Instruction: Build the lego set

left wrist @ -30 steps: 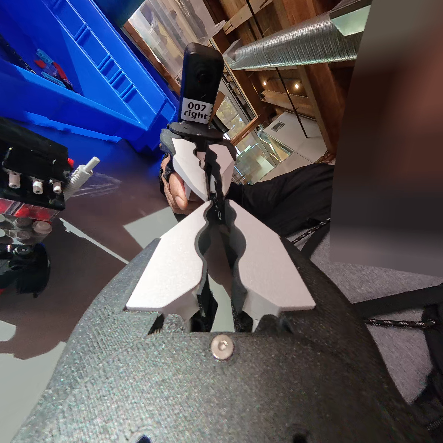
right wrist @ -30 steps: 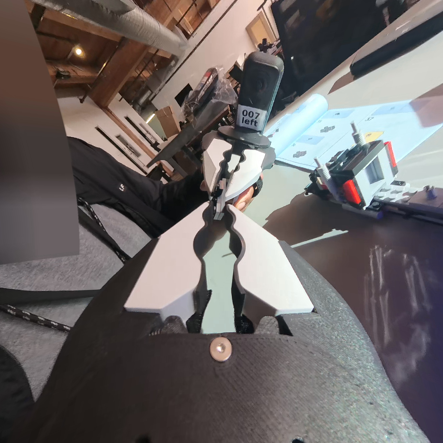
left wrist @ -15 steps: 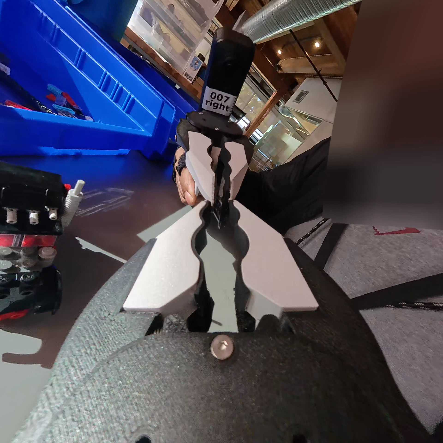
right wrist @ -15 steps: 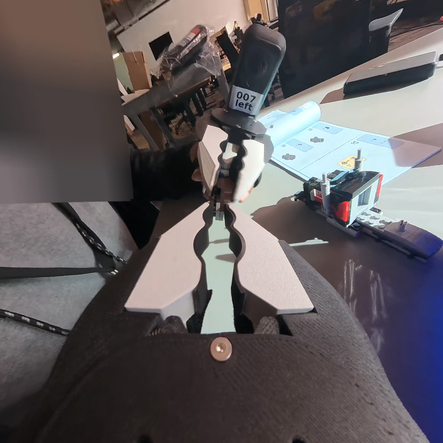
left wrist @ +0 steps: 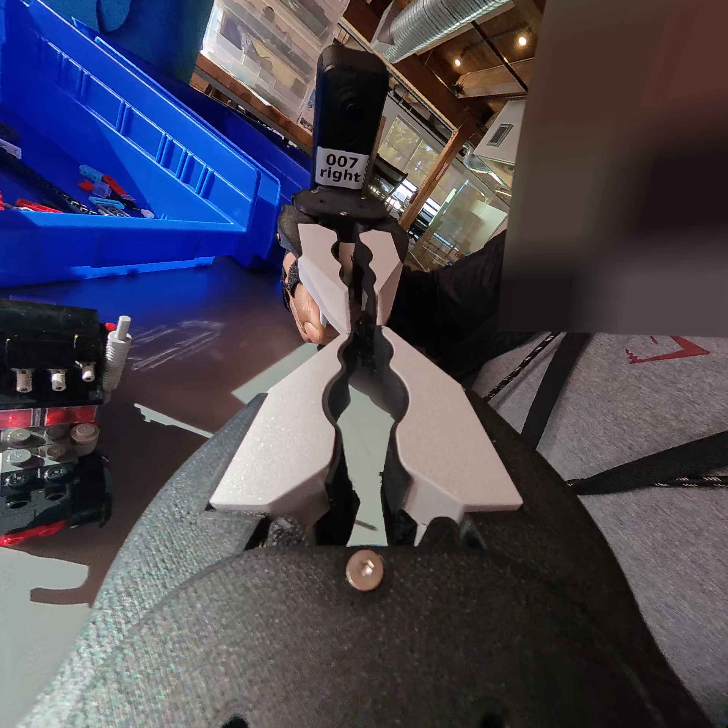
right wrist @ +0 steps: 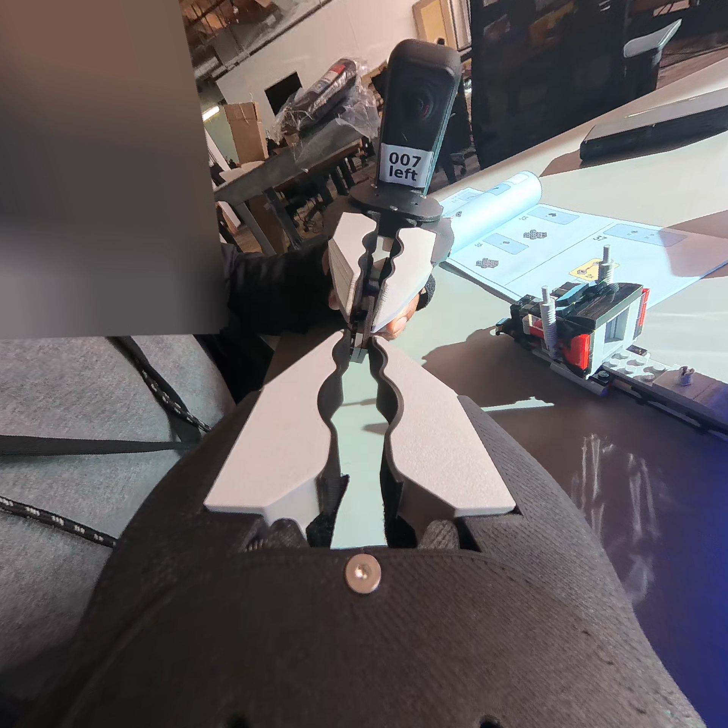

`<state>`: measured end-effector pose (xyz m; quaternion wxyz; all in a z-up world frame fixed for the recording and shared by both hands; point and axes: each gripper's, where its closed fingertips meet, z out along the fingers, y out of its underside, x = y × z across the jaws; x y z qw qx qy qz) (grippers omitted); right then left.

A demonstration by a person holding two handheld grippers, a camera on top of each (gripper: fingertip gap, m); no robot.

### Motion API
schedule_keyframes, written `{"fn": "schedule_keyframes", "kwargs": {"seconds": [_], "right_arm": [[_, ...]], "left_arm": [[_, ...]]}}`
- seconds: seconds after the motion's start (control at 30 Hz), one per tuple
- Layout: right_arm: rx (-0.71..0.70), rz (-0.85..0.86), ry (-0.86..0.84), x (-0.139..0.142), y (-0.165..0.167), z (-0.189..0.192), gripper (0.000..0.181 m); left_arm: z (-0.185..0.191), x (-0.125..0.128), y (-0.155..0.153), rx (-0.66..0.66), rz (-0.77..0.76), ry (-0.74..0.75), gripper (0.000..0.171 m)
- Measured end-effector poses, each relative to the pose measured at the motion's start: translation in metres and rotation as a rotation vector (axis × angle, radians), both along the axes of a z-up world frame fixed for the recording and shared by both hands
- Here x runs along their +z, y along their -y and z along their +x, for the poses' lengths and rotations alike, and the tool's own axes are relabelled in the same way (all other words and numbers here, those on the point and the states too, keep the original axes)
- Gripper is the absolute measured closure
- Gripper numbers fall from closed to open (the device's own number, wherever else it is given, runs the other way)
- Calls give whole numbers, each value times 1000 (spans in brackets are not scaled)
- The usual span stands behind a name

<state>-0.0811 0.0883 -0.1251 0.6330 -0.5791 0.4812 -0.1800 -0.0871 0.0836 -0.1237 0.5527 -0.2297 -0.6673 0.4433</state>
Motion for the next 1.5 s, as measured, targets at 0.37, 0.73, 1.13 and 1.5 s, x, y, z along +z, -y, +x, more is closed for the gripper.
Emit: {"fn": "schedule_keyframes", "kwargs": {"seconds": [0.37, 0.73, 1.13, 1.5], "right_arm": [[-2, 117, 2, 5, 3, 1, 170], [2, 84, -15, 0, 2, -1, 173], [-112, -127, 209, 20, 12, 1, 149], [-108, -426, 441, 32, -28, 3, 150]], "left_arm": [[0, 1, 2, 13, -8, -8, 162], [-2, -2, 0, 0, 3, 10, 163], [16, 8, 4, 171, 27, -79, 162], [18, 13, -27, 409, 178, -349, 163]]}}
